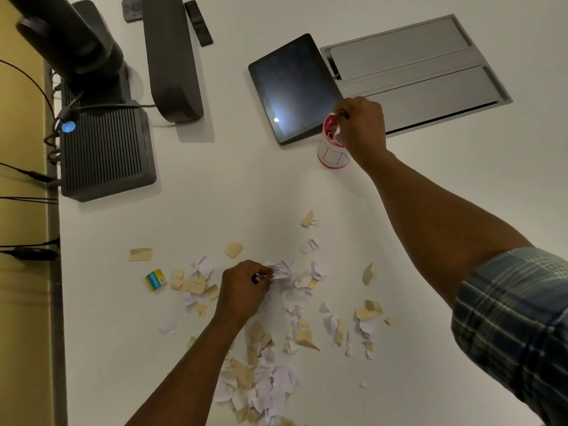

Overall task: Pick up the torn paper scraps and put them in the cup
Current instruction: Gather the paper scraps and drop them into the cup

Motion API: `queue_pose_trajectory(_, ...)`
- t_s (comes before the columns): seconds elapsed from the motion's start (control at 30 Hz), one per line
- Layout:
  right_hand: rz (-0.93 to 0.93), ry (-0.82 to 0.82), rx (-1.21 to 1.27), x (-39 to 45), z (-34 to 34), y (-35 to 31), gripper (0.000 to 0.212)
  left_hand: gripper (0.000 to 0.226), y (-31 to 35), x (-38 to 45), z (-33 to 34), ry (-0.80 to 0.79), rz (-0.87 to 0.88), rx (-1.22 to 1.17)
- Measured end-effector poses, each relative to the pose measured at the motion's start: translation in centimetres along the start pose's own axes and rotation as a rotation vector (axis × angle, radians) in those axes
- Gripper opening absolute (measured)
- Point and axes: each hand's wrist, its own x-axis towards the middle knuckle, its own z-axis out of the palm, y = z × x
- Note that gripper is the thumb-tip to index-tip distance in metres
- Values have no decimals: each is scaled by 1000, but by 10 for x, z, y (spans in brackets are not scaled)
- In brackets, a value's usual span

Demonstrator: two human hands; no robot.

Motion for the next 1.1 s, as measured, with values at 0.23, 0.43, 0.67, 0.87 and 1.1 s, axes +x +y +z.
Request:
queue_pose_trajectory(0.23, -37, -101, -113, 2, -6, -9, 17, 16, 2, 4, 1, -1, 17, -6)
queue_pose_trajectory(0.43, -27, -242, -237, -3, -18, -11, 20, 17, 7, 7, 3, -8, 3, -12)
queue_pose_trajectory(0.67, 31, 115, 46, -24, -23, -1, 27, 14, 17, 14, 9, -29, -71, -110)
queue_pose_trajectory(0.87, 78, 156, 182, -126, -9, 12, 34, 25, 80, 50, 9, -69, -58, -349)
queue_pose_trajectory(1.1, 153, -178, 82, -230, 2, 31, 47, 20, 170, 114, 16, 41, 54, -438)
